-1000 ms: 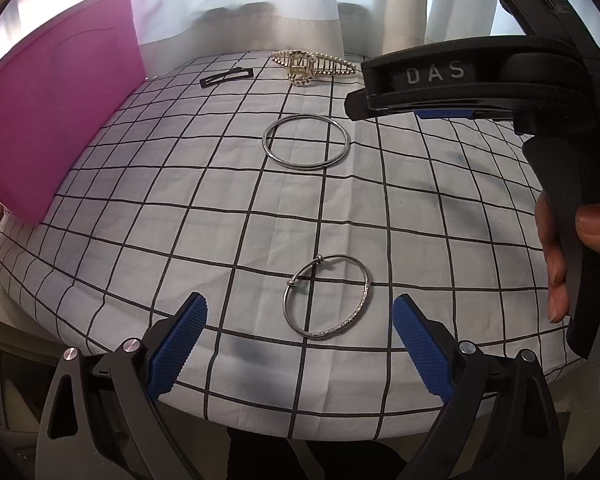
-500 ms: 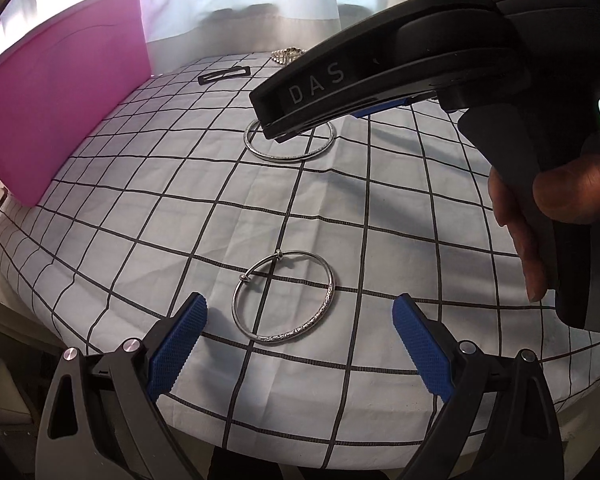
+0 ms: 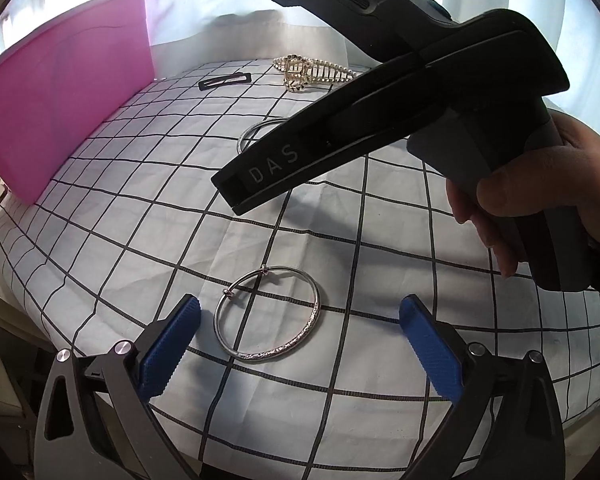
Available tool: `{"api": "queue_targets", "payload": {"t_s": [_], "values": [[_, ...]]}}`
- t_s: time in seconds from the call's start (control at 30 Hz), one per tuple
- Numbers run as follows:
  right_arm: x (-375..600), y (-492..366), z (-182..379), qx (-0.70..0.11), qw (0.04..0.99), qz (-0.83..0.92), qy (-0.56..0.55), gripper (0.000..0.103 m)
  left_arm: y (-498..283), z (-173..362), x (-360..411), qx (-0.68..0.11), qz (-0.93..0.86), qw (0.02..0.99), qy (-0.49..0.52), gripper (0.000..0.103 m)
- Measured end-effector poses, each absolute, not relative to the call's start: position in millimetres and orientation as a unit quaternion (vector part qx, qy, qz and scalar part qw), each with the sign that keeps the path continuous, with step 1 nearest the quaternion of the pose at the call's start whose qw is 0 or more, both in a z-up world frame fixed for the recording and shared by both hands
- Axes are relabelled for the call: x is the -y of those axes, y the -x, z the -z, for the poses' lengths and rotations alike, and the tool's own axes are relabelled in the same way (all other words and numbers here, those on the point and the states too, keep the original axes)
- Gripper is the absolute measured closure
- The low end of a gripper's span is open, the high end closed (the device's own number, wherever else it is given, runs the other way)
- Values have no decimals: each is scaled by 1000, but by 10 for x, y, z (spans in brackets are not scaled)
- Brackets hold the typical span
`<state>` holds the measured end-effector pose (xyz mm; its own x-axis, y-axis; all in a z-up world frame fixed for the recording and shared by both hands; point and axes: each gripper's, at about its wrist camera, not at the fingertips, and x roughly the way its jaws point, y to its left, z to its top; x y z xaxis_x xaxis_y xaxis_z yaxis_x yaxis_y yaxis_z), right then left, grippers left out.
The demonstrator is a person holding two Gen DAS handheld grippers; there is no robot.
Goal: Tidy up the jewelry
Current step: 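Grasp the engraved silver bangle with the left tool while the right tool grasps the plain bangle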
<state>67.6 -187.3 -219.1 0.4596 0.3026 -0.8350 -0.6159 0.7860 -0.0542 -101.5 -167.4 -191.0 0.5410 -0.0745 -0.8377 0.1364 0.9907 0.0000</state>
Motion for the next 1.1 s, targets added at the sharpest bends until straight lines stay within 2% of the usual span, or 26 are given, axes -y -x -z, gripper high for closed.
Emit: {"api": "queue_targets", "payload": {"t_s": [0.1, 0.33, 0.43, 0.5, 0.53, 0.63, 0.7, 1.1], "values": [[1863, -701, 2216, -433, 838, -280, 177, 9, 1024, 1913, 1712, -465, 59, 883, -33, 6], [1865, -702, 2222, -427, 842, -280, 174, 9, 1054, 1893, 1748, -464, 62, 883, -34, 6], [1855, -690, 2215, -429, 840, -283, 175, 10, 1033, 1875, 1733, -467, 69, 881, -33, 9], [1862, -677, 2214, -427, 841, -282, 173, 12, 1000, 1856, 1681, -463, 69, 883, -32, 25], [1864, -664, 2210, -426, 842, -282, 172, 13, 991, 1848, 1658, -461, 68, 884, -32, 28], [1871, -627, 2175, -419, 846, -282, 169, 32, 985, 1838, 1613, -456, 69, 887, -32, 39], [1863, -627, 2165, -421, 846, -279, 170, 32, 986, 1830, 1604, -452, 71, 888, -35, 53], [2018, -556, 2112, -420, 857, -267, 131, 33, 945, 1724, 1324, -443, 55, 895, -24, 54]]}}
